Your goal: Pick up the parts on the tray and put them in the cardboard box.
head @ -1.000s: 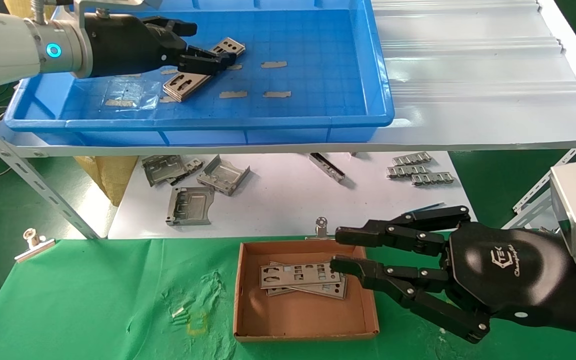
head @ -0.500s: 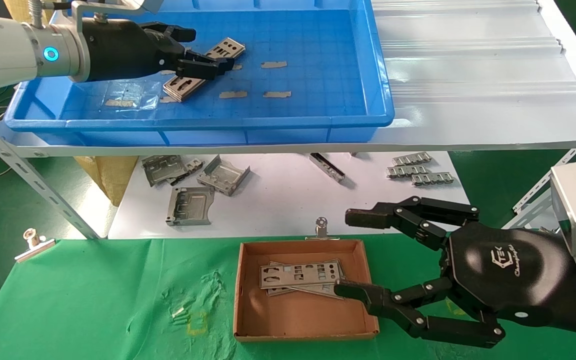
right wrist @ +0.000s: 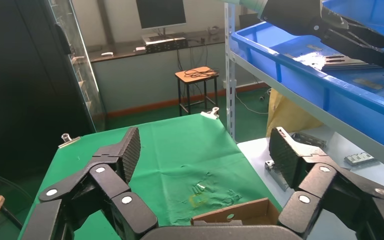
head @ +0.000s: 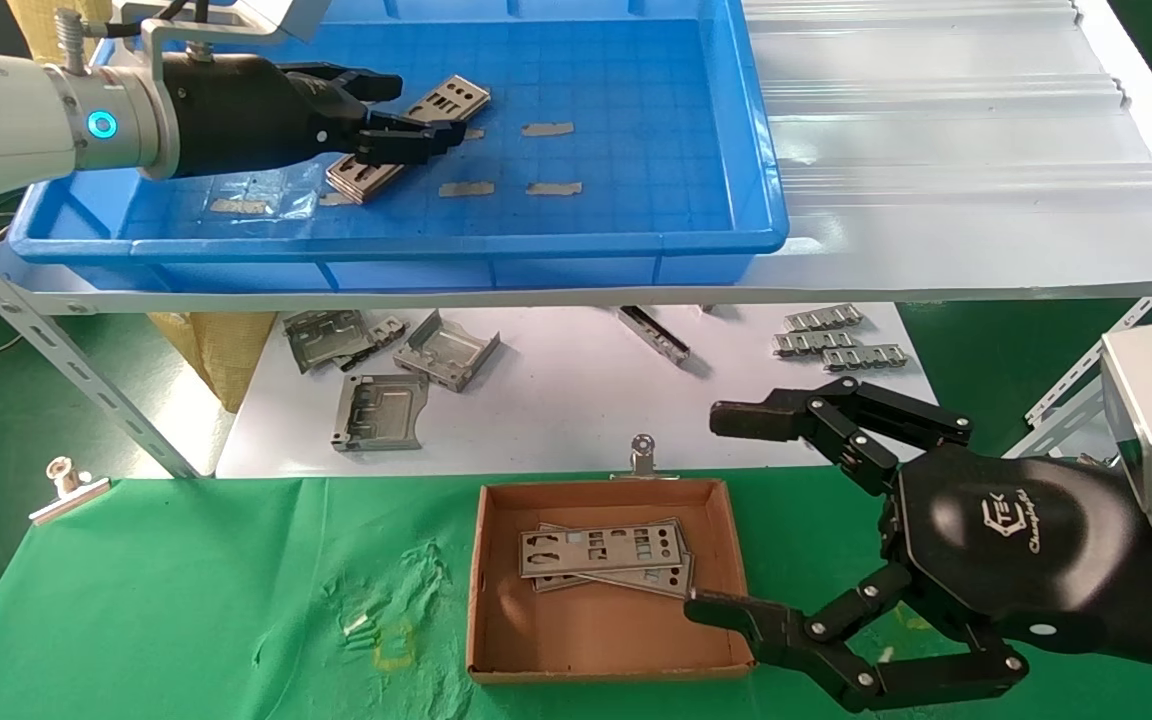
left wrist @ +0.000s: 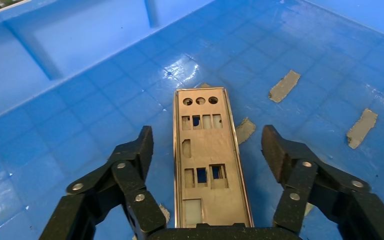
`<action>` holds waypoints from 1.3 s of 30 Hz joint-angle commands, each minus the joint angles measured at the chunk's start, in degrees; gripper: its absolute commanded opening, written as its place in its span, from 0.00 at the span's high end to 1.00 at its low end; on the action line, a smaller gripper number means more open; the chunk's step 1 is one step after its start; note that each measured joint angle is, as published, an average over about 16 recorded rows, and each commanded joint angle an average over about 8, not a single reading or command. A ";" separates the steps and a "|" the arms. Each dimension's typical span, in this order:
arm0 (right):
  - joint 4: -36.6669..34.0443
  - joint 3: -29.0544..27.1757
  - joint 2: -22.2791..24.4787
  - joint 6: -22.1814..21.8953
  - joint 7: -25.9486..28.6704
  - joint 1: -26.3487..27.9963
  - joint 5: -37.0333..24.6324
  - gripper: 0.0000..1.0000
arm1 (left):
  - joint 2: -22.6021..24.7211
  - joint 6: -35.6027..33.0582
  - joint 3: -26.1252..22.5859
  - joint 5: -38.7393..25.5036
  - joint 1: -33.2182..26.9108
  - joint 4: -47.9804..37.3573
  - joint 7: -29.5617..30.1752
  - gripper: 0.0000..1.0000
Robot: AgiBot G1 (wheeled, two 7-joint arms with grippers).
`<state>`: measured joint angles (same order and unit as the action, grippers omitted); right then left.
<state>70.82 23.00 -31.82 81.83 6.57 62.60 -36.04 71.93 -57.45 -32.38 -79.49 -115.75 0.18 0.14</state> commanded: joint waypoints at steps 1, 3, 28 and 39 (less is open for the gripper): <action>0.00 0.00 0.00 0.00 0.00 0.00 0.00 0.00 | -0.02 0.11 -0.02 -0.04 0.03 -0.01 -0.09 1.00; 0.00 0.00 0.00 0.00 0.00 0.00 0.00 0.00 | 0.05 0.30 -0.01 -0.01 0.10 0.06 -0.28 1.00; 0.00 0.00 0.00 0.00 0.00 0.00 0.00 0.00 | 0.32 1.60 1.03 1.46 -1.13 1.06 -2.74 1.00; 0.00 0.00 0.00 0.00 0.00 0.00 0.00 0.00 | -1.39 -3.42 1.99 2.86 -3.80 1.86 -4.21 1.00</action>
<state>70.82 23.01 -31.82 81.82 6.57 62.60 -36.04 70.36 -62.31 -30.49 -76.72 -119.32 2.16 -4.25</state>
